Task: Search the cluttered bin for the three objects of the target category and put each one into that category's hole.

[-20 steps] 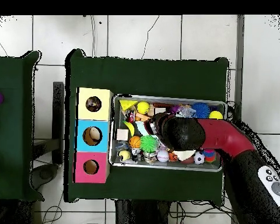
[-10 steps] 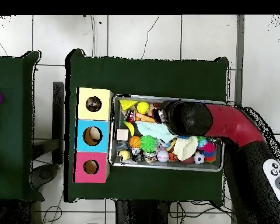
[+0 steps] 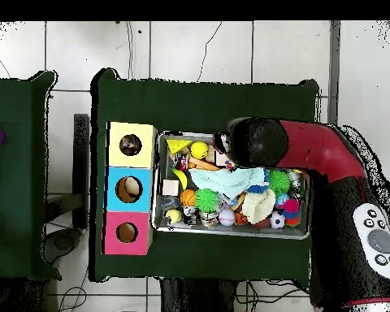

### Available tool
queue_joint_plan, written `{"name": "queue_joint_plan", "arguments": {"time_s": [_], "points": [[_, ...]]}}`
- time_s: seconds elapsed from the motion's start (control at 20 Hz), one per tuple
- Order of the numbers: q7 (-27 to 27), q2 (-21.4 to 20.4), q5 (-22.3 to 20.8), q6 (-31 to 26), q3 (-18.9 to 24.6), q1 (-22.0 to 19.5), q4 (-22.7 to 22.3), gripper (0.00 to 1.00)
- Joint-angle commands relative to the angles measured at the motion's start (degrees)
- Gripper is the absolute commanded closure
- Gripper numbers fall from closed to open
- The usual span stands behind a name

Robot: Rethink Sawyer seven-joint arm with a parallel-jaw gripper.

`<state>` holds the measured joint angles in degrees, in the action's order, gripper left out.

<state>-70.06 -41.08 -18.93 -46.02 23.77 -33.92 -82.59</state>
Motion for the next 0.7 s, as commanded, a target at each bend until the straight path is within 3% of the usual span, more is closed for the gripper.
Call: {"name": "queue_joint_plan", "arguments": {"time_s": [0.05, 0.7], "points": [[-16.5, 3.27, -1.07, -0.69, -7.81, 3.33, 4.63, 1.0], [-11.6, 7.9, -0.94, 0.55, -11.29, 4.91, 8.46, 1.0]]}}
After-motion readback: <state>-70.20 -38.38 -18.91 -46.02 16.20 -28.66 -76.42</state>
